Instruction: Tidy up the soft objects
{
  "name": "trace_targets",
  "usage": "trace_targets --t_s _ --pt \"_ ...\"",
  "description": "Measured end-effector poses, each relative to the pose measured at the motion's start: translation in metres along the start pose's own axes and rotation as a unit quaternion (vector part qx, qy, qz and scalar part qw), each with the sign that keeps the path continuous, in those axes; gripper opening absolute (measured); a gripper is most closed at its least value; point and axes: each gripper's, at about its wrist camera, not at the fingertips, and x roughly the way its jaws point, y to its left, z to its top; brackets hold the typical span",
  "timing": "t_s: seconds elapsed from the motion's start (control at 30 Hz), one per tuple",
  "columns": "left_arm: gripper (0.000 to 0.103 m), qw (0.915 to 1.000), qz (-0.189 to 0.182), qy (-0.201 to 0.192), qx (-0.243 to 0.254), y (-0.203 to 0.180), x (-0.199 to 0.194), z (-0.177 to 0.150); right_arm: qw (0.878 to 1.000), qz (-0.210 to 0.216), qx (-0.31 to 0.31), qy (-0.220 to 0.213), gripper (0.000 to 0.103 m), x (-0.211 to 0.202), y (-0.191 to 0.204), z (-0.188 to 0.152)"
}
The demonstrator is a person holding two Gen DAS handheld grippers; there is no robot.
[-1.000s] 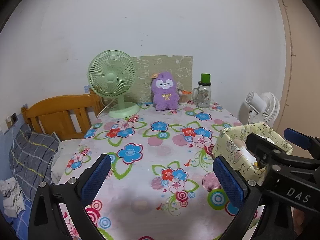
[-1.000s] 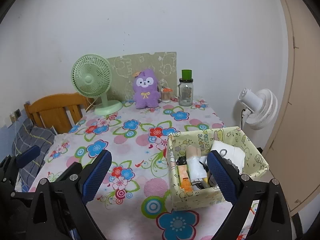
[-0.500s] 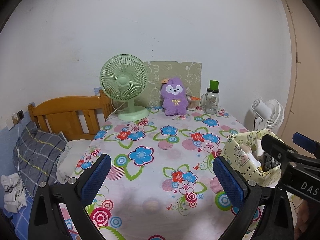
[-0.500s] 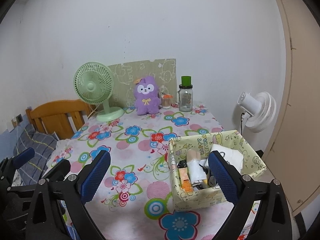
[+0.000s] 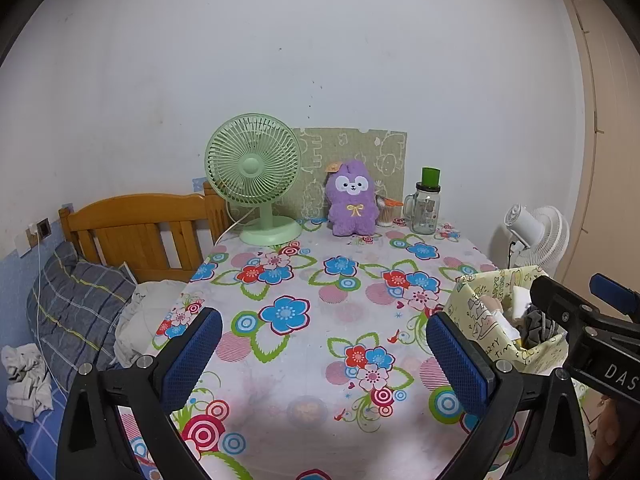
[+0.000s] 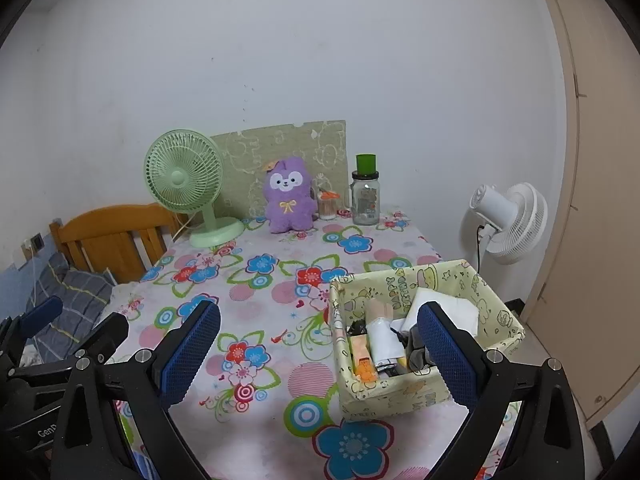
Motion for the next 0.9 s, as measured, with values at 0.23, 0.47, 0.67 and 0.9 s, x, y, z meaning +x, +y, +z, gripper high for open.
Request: trace_targets --t_s 0.23,0.47,0.67,0.9 --pt "0.103 1.0000 0.000 0.000 0.000 -0.0002 -0.0002 -0.0001 1.000 0.000 0.000 0.000 0.100 0.0000 0.0001 0.0000" --pt "0.103 1.0000 0.000 0.000 -0.001 -0.0004 -0.0002 0.0009 1.000 0.000 0.000 0.001 0.100 -0.0003 -0.0002 -0.0005" --pt "0.103 1.0000 0.000 0.000 -0.001 -0.0004 -0.0005 0.0006 1.000 0.000 0.000 0.002 0.100 -0.0001 -0.0006 -0.0008" --pt "0.103 1.0000 0.002 0.003 -0.003 -0.0016 -0.0003 0.0031 1.000 0.000 0.000 0.006 0.100 0.0011 -0.0013 -0.0007"
